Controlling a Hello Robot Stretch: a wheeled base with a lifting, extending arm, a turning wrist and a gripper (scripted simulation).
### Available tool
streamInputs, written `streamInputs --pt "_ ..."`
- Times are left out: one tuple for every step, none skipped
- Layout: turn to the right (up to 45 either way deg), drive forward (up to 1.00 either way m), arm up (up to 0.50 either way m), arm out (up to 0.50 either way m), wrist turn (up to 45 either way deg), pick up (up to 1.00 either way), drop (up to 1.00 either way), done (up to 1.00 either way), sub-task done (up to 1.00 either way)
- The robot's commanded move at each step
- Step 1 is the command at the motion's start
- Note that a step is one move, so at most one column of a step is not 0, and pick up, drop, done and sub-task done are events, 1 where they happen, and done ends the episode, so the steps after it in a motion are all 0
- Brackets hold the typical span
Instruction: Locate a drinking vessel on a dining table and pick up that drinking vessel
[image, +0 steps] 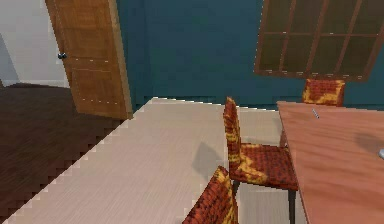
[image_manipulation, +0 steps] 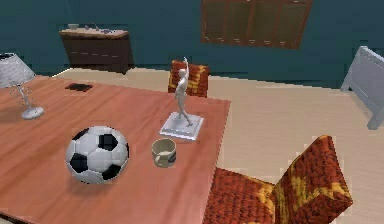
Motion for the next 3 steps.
streamInputs --pt "0.0 0.00 0.50 0.00 0.0 0.00 0.00 0.00 0.00" --pt "0.0 0.00 0.38 0.00 0.0 0.00 0.00 0.00 0.00" --pt "0.0 0.00 0.00 0.28 0.0 0.00 0.00 0.00 0.00"
